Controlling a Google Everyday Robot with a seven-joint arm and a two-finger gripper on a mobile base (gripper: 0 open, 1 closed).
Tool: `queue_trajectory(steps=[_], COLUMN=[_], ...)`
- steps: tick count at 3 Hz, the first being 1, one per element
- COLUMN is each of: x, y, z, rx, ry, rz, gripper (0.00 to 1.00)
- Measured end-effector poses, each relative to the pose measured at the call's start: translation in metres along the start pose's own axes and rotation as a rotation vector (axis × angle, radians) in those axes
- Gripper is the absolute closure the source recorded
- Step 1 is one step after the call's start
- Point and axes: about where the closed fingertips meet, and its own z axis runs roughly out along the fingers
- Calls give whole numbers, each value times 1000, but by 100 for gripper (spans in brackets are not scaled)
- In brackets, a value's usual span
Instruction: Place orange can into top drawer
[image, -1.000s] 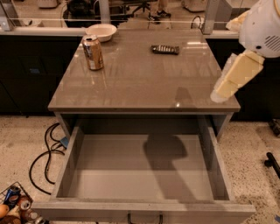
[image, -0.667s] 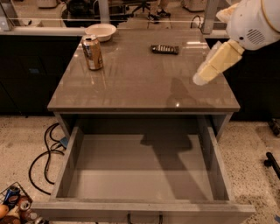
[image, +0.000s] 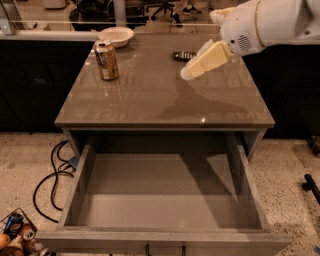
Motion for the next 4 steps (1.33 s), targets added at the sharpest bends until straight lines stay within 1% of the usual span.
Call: queue_trajectory(steps=[1, 3, 4], x=[-18, -23, -35], y=[15, 11, -9], z=[39, 57, 106], rx=[-62, -75, -90], ry=[-140, -177, -249], rz=[33, 27, 16], gripper=[0, 0, 0])
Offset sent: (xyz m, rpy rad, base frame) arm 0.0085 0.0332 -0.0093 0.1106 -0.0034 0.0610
